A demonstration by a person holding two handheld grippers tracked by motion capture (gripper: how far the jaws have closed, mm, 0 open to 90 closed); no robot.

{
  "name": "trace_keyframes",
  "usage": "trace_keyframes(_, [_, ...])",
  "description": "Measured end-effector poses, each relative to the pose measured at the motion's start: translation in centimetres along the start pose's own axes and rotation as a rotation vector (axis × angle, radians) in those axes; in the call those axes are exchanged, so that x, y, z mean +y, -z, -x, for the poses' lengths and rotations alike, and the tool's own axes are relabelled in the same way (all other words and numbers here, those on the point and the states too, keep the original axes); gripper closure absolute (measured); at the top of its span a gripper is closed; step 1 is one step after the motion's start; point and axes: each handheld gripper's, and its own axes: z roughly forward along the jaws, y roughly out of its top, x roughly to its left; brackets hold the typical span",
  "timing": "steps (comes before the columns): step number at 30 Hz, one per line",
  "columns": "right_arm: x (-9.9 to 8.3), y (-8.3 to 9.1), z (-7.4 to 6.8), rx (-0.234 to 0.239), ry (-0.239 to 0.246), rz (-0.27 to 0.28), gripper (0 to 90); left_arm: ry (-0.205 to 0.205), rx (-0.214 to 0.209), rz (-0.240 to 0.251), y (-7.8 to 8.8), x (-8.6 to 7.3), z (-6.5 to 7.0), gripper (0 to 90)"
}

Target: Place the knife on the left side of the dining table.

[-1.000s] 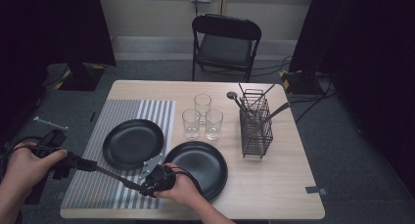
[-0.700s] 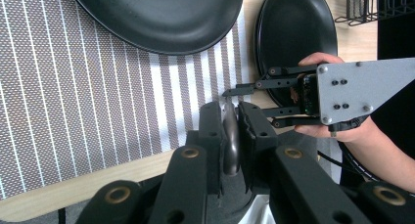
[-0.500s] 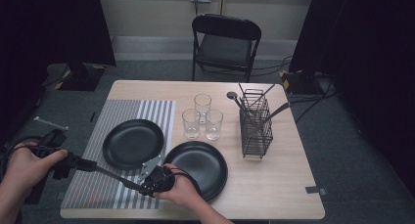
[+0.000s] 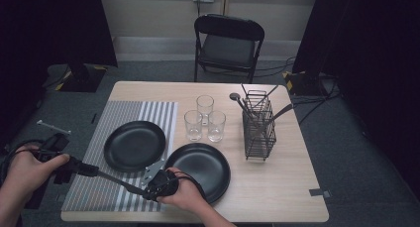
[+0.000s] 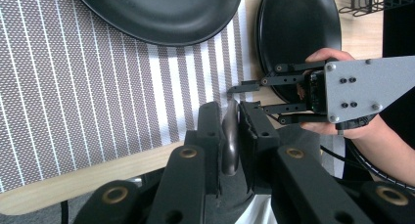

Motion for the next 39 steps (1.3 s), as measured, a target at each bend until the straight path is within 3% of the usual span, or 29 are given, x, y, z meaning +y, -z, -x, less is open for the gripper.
trace_keyframes(11, [0.16, -0.34, 0.3, 0.021, -0.048, -0.003, 72.7, 0.0, 0.013, -0.005, -0.02, -0.04, -0.3, 78.7])
trace_keyframes(20, [0.37, -0.58, 0.11, 0.01, -0.034, -0.011, 74.7, -0.005, 0.043, -0.005, -0.13, -0.05, 0.11, 77.1])
trace_keyframes(25, [0.4, -0.57, 0.0, 0.005, -0.027, -0.013, 75.0, -0.024, 0.089, -0.013, -0.13, -0.01, 0.27, 75.4])
trace_keyframes(30, [0.43, -0.57, -0.05, -0.002, -0.017, -0.013, 75.2, -0.033, 0.09, -0.015, -0.18, 0.0, 0.21, 74.8])
trace_keyframes(36, [0.42, -0.48, -0.08, -0.003, -0.007, -0.024, 75.3, -0.036, 0.122, -0.018, -0.41, -0.11, -0.07, 73.0])
trace_keyframes(37, [0.4, -0.45, -0.11, -0.006, -0.011, -0.027, 75.3, -0.021, 0.11, -0.016, -0.51, -0.15, -0.1, 72.8])
trace_keyframes(39, [0.39, -0.45, -0.17, -0.008, -0.016, -0.028, 75.3, -0.03, 0.106, -0.024, -0.51, -0.19, -0.27, 72.5])
